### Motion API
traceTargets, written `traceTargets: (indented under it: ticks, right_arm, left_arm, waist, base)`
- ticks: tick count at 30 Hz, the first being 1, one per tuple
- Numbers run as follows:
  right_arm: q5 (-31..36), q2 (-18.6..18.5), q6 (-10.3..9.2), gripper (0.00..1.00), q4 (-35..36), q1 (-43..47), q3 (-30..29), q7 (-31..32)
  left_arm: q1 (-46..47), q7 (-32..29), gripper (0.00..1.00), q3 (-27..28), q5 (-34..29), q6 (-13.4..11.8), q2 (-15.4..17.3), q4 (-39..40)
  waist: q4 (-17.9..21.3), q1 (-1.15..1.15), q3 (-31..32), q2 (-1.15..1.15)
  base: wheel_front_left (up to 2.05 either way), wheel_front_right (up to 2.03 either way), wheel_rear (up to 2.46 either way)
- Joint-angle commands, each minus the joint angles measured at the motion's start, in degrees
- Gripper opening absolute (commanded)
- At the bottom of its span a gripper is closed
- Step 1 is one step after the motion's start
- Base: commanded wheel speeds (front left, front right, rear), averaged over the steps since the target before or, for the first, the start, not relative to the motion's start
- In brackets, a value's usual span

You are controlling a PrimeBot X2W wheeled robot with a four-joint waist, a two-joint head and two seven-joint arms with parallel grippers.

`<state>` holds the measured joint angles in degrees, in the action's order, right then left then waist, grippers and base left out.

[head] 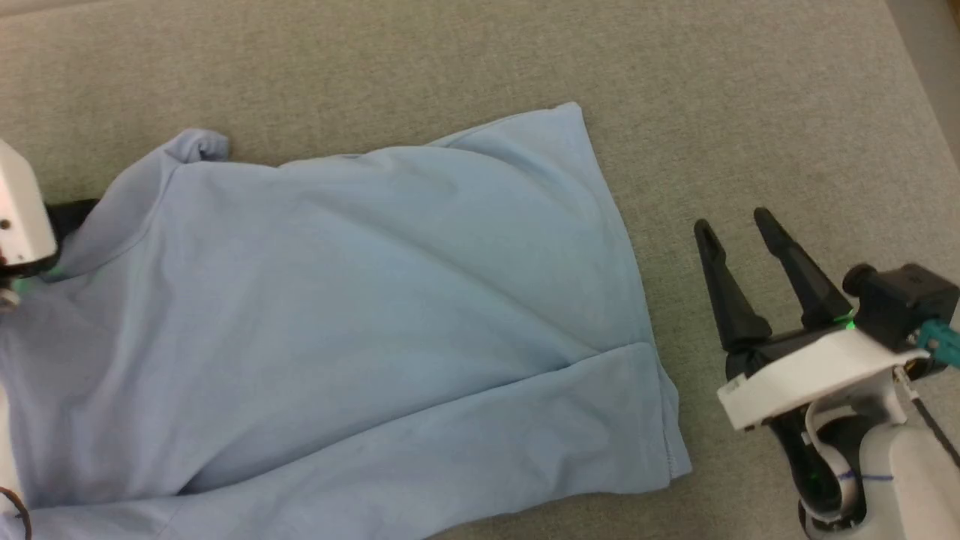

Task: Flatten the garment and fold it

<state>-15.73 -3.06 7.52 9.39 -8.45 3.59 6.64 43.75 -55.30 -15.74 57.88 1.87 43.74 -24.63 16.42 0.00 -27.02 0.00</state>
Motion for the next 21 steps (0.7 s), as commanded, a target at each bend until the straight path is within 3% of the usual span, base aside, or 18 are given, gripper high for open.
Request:
traceTargets:
  ticks: [1,8,21]
  right_arm:
    - [-0.4,0.2,-0.03,1.0,-0.4,-1.8,-0.6,0.5]
    - [-1.4,0.2,-0.03,1.0,-5.6,-8.6,-2.2,2.7]
    - [-7.2,-3.4,-0.03,1.0,-37.9,-33.3,1.3,17.1]
  left_arm:
    - [-5.2,0.6,0.0,-3.4,-1.1,0.9,-3.7,-1.2]
    - [-2.0,8.4,0.0,-2.5,-4.1,2.3,-3.7,0.8]
    - [4.8,17.6,0.0,-5.0,-7.4,4.8,-7.4,5.8]
  waist:
    - [-0.8,0.0,0.8,0.0]
    - [-3.0,0.0,2.6,0.0]
    - [-11.3,0.0,0.5,0.0]
  base:
    - [0.0,0.0,0.0]
    - [0.0,0.0,0.0]
    - [0.0,0.0,0.0]
